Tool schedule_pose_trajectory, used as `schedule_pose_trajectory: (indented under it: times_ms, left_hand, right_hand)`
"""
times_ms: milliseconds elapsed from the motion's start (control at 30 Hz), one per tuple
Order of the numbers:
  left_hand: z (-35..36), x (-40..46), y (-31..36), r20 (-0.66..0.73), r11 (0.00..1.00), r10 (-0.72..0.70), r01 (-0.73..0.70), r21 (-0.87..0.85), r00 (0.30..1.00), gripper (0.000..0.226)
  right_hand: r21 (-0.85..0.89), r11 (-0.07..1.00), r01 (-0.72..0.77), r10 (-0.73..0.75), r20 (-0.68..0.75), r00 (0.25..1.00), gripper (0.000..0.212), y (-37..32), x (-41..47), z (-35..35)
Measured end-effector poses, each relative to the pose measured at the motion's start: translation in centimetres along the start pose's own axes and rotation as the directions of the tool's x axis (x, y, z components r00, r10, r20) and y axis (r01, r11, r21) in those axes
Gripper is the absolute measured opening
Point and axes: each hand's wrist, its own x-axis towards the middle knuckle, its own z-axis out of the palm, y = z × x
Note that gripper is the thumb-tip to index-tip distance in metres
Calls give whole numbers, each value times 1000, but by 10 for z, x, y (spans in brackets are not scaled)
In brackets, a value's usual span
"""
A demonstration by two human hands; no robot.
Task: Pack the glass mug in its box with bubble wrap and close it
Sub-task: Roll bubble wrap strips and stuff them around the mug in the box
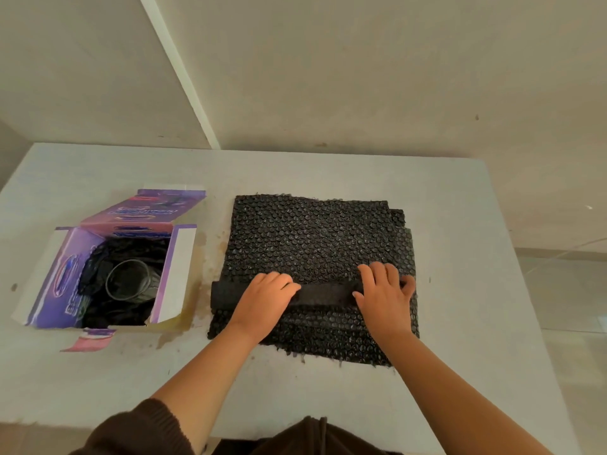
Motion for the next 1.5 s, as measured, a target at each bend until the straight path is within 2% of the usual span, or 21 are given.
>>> schedule_pose_trajectory:
  times_ms: [33, 100, 133, 233, 333, 400, 500, 633, 700, 833, 1033, 1100, 1200, 1267, 1333, 1400, 1500]
  left_hand:
    - [1, -1, 0, 17, 999, -4, 4, -32, 1000, 33]
    - [0, -3, 1, 86, 997, -32, 39, -73, 996, 49]
    - [1, -5, -2, 121, 997, -23, 32, -72, 992, 57]
    - [4, -7, -11, 152, 997, 66, -61, -40, 986, 60]
    - [5, -5, -17, 143, 996, 79, -71, -57, 987, 60]
    - [6, -4, -20, 133, 995, 33, -20, -98, 991, 66]
    - [9, 4, -25, 132, 989, 38, -18, -149, 991, 52]
    - [13, 10, -31, 122, 990, 80, -65, -125, 989, 34]
    - [15, 8, -32, 106, 992, 94, -85, -89, 990, 33]
    - [14, 4, -32, 115, 995, 61, -51, -86, 991, 52]
    - [9, 6, -29, 138, 991, 78, -62, -115, 987, 29]
    - [9, 7, -31, 132, 987, 82, -63, -146, 988, 27]
    - [6, 16, -32, 120, 991, 49, -33, -132, 992, 30]
    - [2, 25, -32, 153, 991, -8, 28, -127, 988, 36]
    - [0, 33, -34, 197, 977, -87, 122, -175, 977, 36]
    - [-1, 39, -37, 188, 980, -118, 145, -137, 975, 34]
    - [2, 43, -43, 68, 993, -107, 109, -36, 992, 23]
  right_hand:
    - [10, 1000, 27, -27, -74, 997, 46, 1, -1, 3]
    - [30, 990, 141, -131, -213, 968, 33, 3, -6, 6]
    - [47, 975, 219, -204, -219, 954, 31, 4, -7, 8]
    - [28, 930, 366, -365, -46, 930, 49, 8, -10, 14]
    - [-31, 949, 315, -313, 44, 949, 54, 16, -7, 17]
    - [-34, 962, 271, -270, 38, 962, 53, 19, -3, 13]
    - [-8, 963, 271, -271, 5, 963, 50, 21, 1, 11]
    - [6, 916, 401, -400, -28, 916, 43, 18, 1, 15]
    - [17, 902, 431, -431, -7, 903, 41, 16, 1, 18]
    - [-26, 935, 354, -355, -31, 935, 40, 15, -1, 21]
    - [-76, 937, 341, -347, -87, 934, 40, 16, -1, 23]
    - [-55, 939, 339, -342, -52, 938, 40, 16, 9, 17]
    - [6, 967, 256, -256, 39, 966, 40, 10, 32, 1]
    - [75, 978, 192, -201, 134, 970, 36, 8, 47, -4]
    - [96, 986, 134, -148, 165, 975, 35, 9, 57, -4]
    - [56, 992, 114, -120, 123, 985, 33, 11, 62, -3]
    - [-28, 988, 149, -150, -61, 987, 25, 13, 56, 4]
